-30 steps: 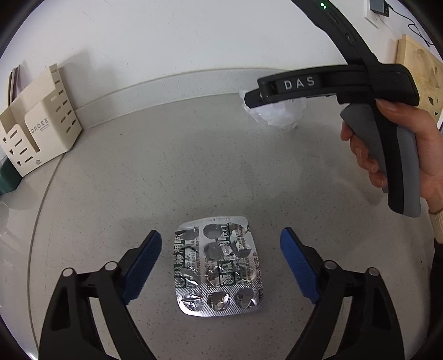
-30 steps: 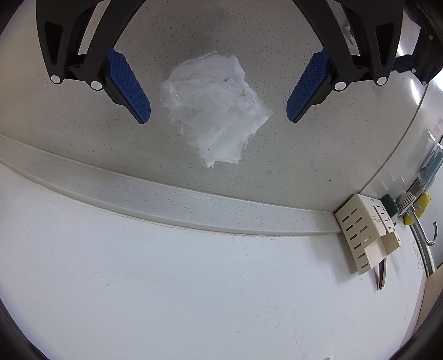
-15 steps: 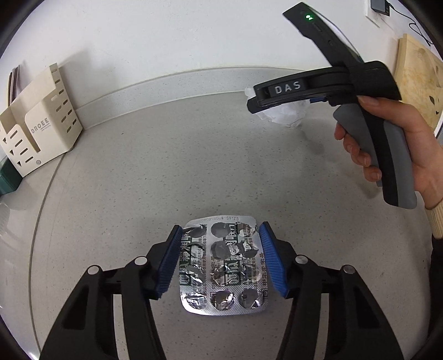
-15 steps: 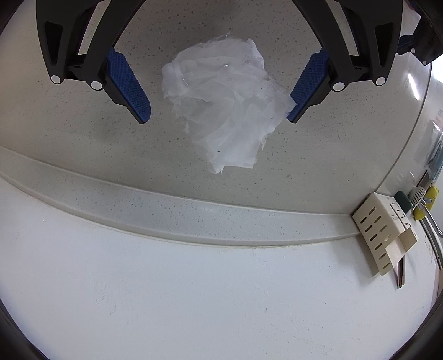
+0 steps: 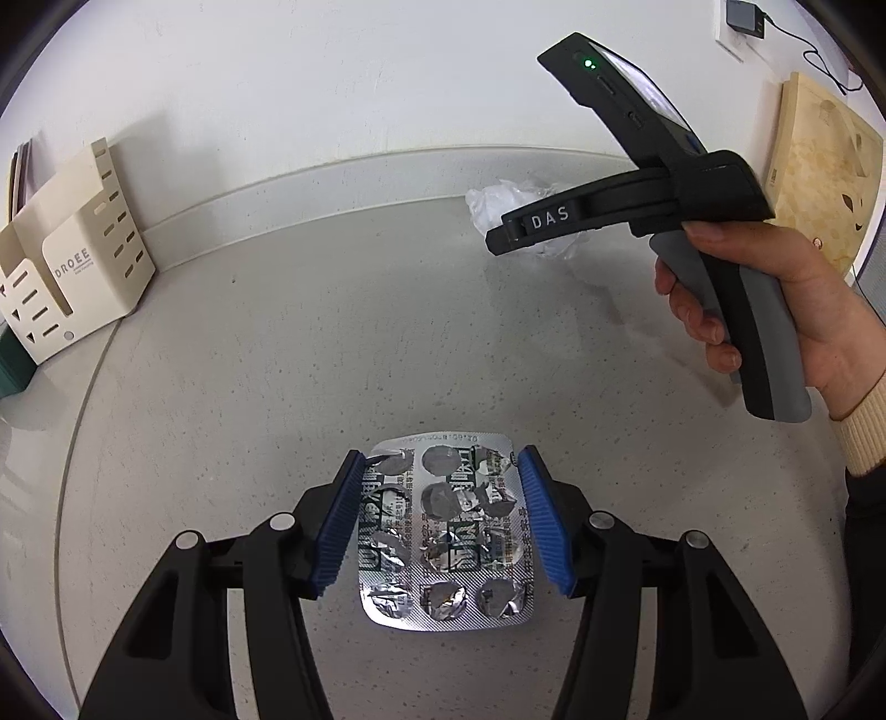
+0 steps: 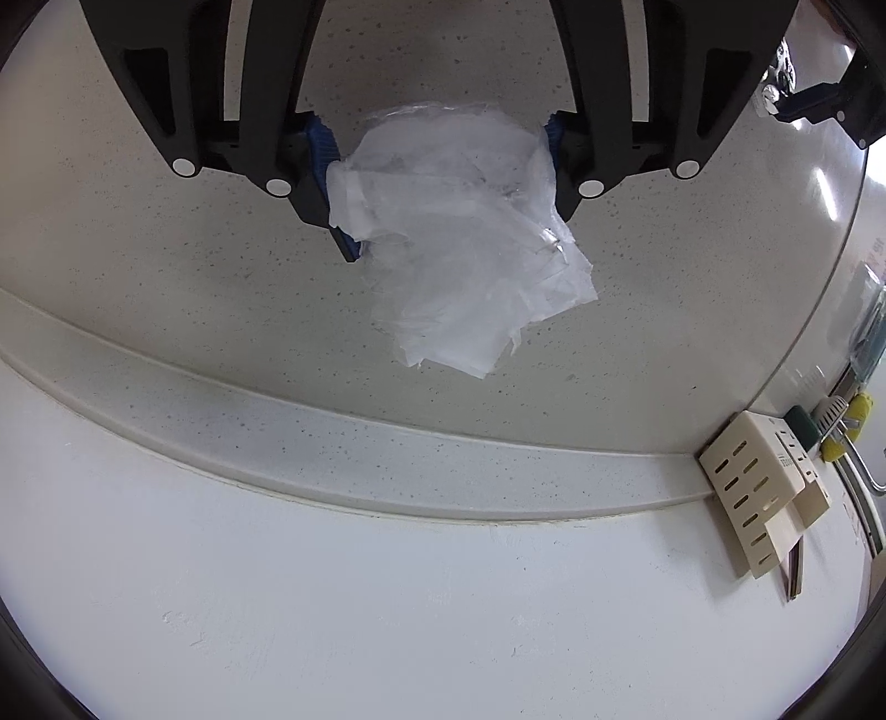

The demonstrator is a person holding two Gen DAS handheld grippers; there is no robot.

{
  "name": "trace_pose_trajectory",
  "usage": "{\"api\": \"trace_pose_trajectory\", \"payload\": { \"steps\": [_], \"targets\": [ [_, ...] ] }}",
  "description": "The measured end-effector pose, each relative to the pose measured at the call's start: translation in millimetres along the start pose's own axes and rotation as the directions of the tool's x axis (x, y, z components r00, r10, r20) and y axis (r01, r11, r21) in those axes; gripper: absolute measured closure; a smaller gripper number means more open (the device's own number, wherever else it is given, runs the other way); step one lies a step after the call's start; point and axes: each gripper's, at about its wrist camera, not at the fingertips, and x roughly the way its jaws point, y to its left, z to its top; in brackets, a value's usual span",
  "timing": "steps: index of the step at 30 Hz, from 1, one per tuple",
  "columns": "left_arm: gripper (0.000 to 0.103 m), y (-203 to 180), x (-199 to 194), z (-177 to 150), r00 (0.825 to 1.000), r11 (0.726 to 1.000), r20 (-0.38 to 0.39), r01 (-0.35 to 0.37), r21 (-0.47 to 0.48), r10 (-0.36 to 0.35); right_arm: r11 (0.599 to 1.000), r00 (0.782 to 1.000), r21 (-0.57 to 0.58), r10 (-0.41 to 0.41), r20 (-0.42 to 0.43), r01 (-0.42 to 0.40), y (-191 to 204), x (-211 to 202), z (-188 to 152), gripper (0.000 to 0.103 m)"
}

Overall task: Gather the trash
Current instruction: 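Close the left gripper on the blister pack while the right grasps the clear bag, then carry the blister pack and clear bag down over the mesh wastebasket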

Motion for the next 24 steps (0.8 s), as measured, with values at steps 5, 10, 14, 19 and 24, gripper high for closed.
{"api": "trace_pose_trajectory", "payload": {
  "steps": [5, 10, 14, 19, 24],
  "targets": [
    [0.047, -1, -1, -1, 1.000, 1.000, 0.005, 0.019, 0.008, -0.019, 1.000, 0.999, -0.011, -0.002, 0.038, 0.002, 1, -7, -1, 0.050],
    [0.047, 9, 0, 0, 0.999, 0.999, 0.011, 0.049, -0.022, -0.049, 1.000, 0.999, -0.014, -0.010, 0.049, 0.011, 5, -9, -1, 0.050],
    [0.047, 13, 1, 1, 0.996, 0.996, 0.004, 0.086, -0.039, -0.086, 0.999, 0.998, -0.026, -0.018, 0.068, 0.020, 2, -20, -3, 0.050],
    [0.047, 14, -5, 3, 0.997, 0.998, 0.051, 0.064, -0.029, -0.062, 0.999, 0.996, -0.031, -0.020, 0.086, 0.023, 0, -28, -1, 0.050],
    [0.047, 10, -14, 5, 0.994, 0.999, 0.104, 0.038, -0.001, -0.037, 1.000, 0.993, -0.018, -0.006, 0.121, 0.009, -2, -43, 1, 0.050]
  ]
}}
